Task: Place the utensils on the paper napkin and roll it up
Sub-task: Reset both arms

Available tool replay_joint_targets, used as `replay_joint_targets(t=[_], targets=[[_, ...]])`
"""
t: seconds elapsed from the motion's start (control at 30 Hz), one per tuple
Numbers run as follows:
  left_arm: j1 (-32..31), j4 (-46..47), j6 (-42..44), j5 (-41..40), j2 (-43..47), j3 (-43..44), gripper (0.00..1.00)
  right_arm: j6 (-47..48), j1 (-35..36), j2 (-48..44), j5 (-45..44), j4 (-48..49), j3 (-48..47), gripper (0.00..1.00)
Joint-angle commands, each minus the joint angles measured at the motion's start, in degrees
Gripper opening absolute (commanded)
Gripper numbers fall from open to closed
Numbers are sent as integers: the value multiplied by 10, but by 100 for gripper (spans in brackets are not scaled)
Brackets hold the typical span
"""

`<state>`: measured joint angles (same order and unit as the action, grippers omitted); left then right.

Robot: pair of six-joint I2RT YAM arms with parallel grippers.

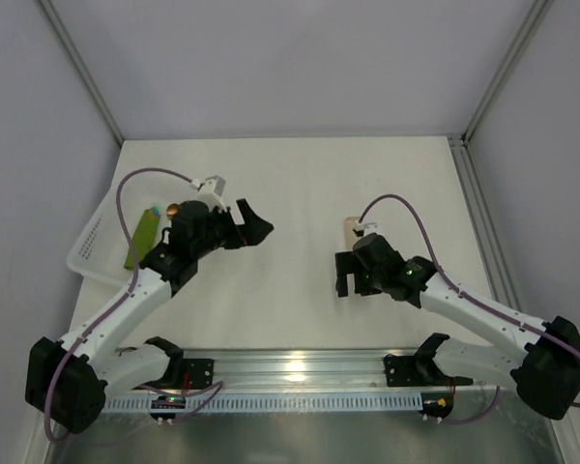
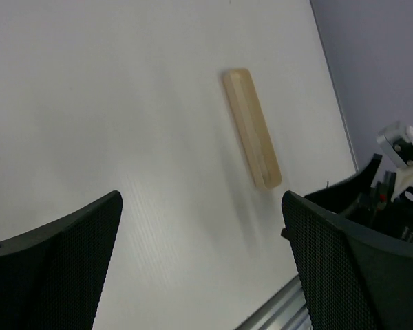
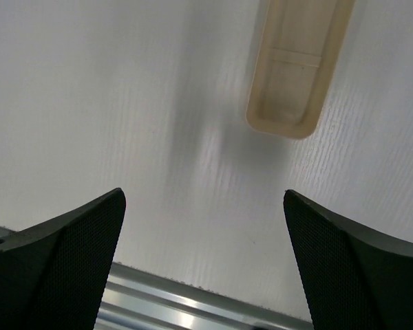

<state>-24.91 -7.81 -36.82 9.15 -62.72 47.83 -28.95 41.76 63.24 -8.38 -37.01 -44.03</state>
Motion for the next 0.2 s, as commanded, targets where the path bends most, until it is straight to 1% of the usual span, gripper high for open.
replay_joint_targets(t=[0.0, 0.03, 0.07, 0.1, 0.13, 0.17], targets=[[-37, 158, -62, 33, 67, -100, 99, -44, -1, -67, -44, 150, 96, 99], [-47, 169, -67, 54, 75, -115, 99, -48, -2, -81, -44, 194, 118, 99], [-49, 183, -70, 62, 82, -131, 99, -52, -1, -95, -46, 214, 164, 99], [-50, 202, -76, 69, 87, -145, 99, -61, -2, -125, -49, 233, 188, 100], [-50, 213, -86, 78, 101, -177, 99, -65, -2, -144, -40, 283, 213, 99], [-50, 236, -97, 111, 109, -197, 99, -70, -1, -161, -32, 309, 266, 100]])
